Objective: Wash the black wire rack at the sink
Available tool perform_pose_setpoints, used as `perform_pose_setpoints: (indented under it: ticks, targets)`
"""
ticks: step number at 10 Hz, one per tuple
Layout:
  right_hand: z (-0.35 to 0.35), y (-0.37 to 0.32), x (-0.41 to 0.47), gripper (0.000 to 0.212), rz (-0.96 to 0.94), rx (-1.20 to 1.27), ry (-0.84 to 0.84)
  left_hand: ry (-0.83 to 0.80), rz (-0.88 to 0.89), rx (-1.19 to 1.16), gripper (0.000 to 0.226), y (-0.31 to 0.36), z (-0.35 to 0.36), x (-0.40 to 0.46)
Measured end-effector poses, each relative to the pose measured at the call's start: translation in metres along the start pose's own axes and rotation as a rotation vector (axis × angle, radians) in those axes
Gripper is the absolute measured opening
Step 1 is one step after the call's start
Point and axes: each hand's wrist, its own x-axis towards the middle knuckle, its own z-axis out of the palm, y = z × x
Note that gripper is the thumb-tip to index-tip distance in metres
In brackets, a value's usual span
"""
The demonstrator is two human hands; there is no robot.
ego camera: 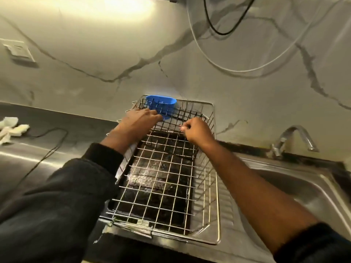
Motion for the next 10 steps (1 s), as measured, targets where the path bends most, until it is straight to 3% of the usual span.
perform_pose_setpoints:
  ticks: [4,6,7,9,10]
  targets:
    - [0.043,0.038,0.068,0.021,0.132,-0.209,-0.321,-0.168,-0.078,-0.141,0.044,-0.001,0.098,0.028]
    - [0.059,0.049,0.088,0.028,0.21,-0.284,-0.371,-0.23,-0.075,-0.163,0.046,-0.002,0.118,0.041]
    - [0.057,0.05,0.089,0.025,0.2,-0.263,-0.348,-0.266,-0.093,-0.184,0.047,-0.005,0.115,0.048]
    - [0.041,0.046,0.075,0.013,0.154,-0.151,-0.194,-0.141,-0.089,-0.1,0.016,0.003,0.095,0.053]
    - [0.029,0.04,0.063,0.016,0.109,-0.059,-0.119,-0.03,-0.104,-0.128,0.011,0.013,0.086,0.054]
